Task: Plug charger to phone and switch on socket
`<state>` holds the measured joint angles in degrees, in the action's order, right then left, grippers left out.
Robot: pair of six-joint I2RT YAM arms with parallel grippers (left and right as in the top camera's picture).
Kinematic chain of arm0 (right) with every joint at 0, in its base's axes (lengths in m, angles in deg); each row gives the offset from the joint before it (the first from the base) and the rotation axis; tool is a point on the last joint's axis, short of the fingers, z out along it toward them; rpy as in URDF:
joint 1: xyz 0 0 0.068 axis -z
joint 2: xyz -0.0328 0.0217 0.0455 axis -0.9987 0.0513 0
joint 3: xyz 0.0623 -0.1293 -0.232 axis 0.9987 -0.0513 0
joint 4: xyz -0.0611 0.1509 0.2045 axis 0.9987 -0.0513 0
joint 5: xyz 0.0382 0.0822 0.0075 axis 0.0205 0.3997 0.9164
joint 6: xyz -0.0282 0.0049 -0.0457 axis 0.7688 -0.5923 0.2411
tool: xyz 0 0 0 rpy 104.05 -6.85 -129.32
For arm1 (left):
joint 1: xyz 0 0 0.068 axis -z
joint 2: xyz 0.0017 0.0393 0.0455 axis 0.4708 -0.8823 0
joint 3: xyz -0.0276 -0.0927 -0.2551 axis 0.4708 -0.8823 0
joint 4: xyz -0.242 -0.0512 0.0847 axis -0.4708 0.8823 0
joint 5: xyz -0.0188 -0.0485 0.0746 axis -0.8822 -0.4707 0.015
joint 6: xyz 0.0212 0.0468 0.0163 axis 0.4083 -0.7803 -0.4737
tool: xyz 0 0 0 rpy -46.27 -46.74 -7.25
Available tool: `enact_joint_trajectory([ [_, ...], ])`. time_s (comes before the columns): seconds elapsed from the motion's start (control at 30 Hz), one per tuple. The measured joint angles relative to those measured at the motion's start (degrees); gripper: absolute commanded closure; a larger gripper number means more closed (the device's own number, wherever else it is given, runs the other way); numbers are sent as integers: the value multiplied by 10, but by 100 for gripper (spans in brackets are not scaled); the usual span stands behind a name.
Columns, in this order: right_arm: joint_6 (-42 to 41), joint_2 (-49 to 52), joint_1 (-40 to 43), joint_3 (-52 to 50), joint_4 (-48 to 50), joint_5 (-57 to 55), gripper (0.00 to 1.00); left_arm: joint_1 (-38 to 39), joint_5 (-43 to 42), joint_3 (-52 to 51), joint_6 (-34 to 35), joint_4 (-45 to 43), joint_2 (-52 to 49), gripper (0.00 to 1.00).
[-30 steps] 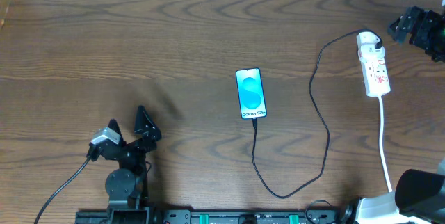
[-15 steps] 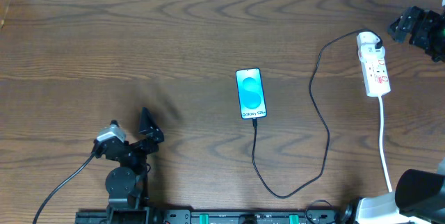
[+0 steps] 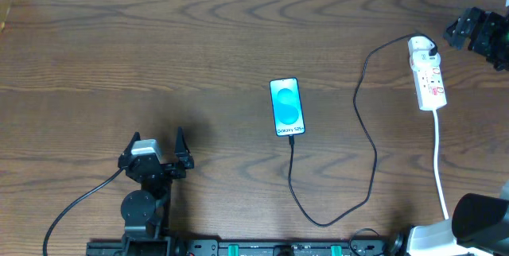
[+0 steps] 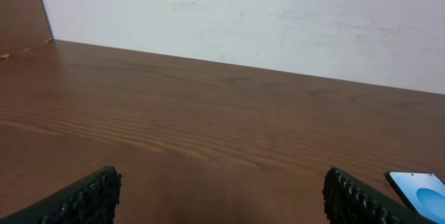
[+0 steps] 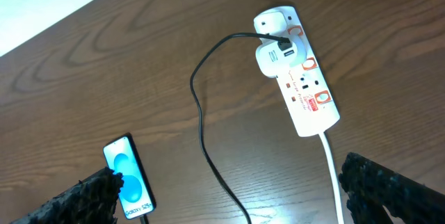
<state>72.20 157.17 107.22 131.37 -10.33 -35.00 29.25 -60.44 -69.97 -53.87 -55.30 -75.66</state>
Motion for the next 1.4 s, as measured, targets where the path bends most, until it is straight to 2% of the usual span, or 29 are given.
enact_joint_trajectory([
  [1.4, 0, 0, 0, 0, 0, 0, 1, 0, -10, 0, -14, 1, 0, 7],
])
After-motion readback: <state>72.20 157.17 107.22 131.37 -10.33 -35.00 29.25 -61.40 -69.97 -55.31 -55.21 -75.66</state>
